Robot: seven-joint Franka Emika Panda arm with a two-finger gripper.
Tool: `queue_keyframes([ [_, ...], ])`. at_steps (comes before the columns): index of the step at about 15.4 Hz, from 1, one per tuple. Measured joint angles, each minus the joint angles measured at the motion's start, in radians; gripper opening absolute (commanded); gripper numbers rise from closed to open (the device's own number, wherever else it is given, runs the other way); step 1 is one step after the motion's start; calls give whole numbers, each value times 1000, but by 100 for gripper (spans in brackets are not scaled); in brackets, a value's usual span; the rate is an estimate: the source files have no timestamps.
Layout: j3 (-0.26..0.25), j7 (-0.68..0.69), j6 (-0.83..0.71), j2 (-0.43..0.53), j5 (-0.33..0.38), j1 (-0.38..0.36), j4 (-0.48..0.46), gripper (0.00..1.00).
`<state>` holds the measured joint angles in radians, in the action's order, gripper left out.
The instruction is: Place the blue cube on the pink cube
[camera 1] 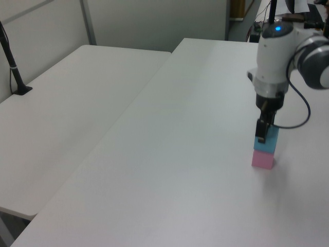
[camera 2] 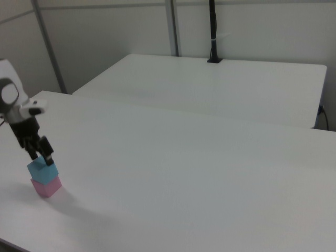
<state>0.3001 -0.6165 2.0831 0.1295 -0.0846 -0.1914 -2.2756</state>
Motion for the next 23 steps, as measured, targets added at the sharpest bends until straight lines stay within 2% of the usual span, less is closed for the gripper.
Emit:
queue_keyframes([
  [3, -11, -1, -155, 9, 0, 49, 178, 100],
  [6, -15, 15, -260, 12, 1, 111, 310, 100],
  [8, -25, 99, -334, 13, 18, 199, 414, 100],
  [9, -43, 147, -351, 13, 27, 229, 447, 100],
  [11, -117, 259, -360, 12, 32, 246, 503, 100],
  [13, -172, 378, -360, 4, 35, 251, 540, 100],
  [15, -198, 463, -360, -11, 36, 252, 561, 100],
  [18, -203, 562, -360, -36, 36, 252, 574, 100],
  [23, -200, 564, -360, -53, 36, 246, 588, 100],
])
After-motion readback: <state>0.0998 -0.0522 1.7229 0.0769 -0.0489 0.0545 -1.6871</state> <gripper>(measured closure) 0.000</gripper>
